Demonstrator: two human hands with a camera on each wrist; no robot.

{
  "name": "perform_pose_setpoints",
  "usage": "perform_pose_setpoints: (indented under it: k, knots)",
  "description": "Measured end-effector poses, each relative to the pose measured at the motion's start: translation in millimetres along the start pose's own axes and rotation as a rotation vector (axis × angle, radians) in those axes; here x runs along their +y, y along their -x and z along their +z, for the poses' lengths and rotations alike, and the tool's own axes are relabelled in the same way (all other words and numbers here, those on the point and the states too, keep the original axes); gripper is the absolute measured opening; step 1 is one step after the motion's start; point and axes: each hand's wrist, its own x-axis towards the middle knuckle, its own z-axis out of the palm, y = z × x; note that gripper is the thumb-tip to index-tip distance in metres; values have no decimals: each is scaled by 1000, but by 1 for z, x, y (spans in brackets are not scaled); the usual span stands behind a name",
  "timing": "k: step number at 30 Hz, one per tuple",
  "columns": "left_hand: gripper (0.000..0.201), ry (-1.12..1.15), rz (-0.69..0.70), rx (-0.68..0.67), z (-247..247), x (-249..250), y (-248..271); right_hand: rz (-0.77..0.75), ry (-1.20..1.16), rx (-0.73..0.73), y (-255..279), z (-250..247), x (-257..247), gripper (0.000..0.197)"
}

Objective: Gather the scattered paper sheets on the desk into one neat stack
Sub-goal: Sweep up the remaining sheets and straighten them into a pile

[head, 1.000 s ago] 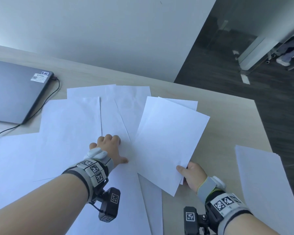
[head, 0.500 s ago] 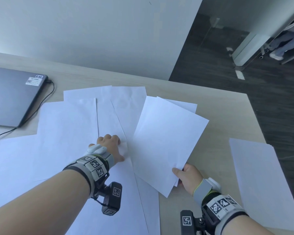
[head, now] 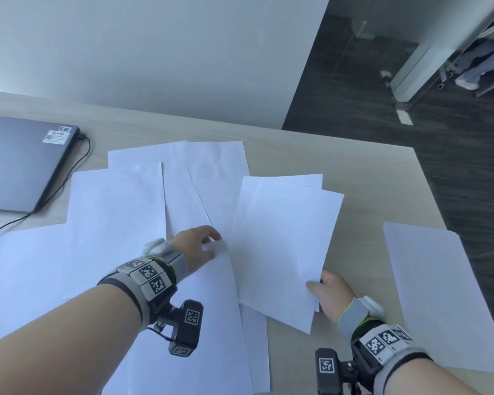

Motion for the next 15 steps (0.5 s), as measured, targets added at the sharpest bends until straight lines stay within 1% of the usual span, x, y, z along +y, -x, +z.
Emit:
perform_pose_setpoints:
  k: [1,3,5,6,7,8,9,10,11,13,14,15]
  knots:
    - [11,62,15,14,0,2,-1,20,6,-17,-1,-5,4,25]
    - [19,166,51,43,2,11,-1,53,24,-71,1,-12,9,22]
    - [18,238,85,81,5,22,-2,77,60,-136,5,-14,13,9]
    - [17,263,97,96,8,29,-2,74,62,-162,8,-13,14,17]
    - [17,285,104,112,12,33,-4,69,54,-183,10,-10,15,37]
    - [17,304,105,120,17,38,-5,61,46,-196,14,-8,14,51]
    - [17,315,95,121,23,42,-7,53,50,-198,16,-4,13,59]
    - [18,324,92,120,28,45,-7,38,47,-205,17,0,12,58]
    - [19,332,93,118,34,49,-7,25,31,-214,18,4,11,49]
    - [22,387,86,120,44,52,-5,-4,15,-232,23,11,7,11]
    - [21,432,83,130,47,51,-3,-9,33,-222,22,14,7,3]
    - [18,446,81,162,48,47,-1,-12,52,-201,22,16,7,10]
